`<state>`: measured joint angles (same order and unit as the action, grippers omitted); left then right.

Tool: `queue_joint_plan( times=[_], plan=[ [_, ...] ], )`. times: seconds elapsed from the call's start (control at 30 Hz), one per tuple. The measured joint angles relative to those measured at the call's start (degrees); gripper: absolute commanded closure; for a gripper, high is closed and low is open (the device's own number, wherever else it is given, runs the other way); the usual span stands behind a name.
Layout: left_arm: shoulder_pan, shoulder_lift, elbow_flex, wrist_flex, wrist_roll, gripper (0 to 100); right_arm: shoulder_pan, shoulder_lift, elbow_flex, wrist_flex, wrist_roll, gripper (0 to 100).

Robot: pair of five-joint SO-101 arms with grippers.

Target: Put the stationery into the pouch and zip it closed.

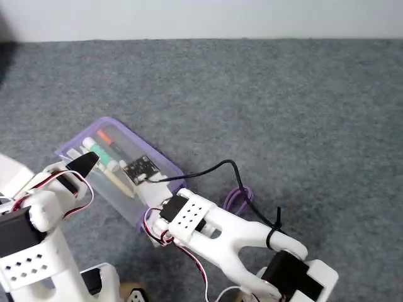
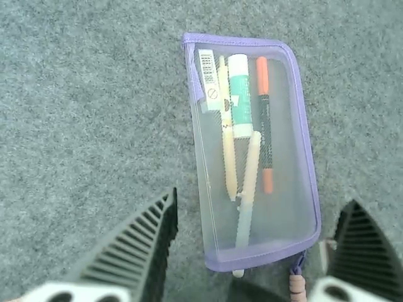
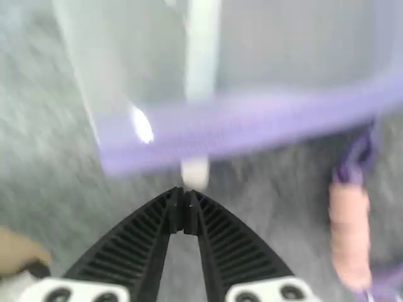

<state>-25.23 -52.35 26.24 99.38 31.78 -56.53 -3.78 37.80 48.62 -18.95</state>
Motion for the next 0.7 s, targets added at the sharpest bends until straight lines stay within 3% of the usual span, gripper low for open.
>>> queue_joint_plan(
  times=[0.17, 0.5, 0.7],
  plan=[
    [0.0, 0.0, 0.0, 0.0, 0.0, 62, 4.0, 2.3, 0.0, -5.5, 1.2, 99.1],
    [0.0, 0.0, 0.0, 0.0, 0.0, 62, 4.4, -9.5, 0.0, 8.6, 1.4, 99.1],
    [0.0, 0.0, 0.0, 0.0, 0.0, 62, 11.5, -12.7, 0.0, 12.7, 2.0, 96.1]
  ],
)
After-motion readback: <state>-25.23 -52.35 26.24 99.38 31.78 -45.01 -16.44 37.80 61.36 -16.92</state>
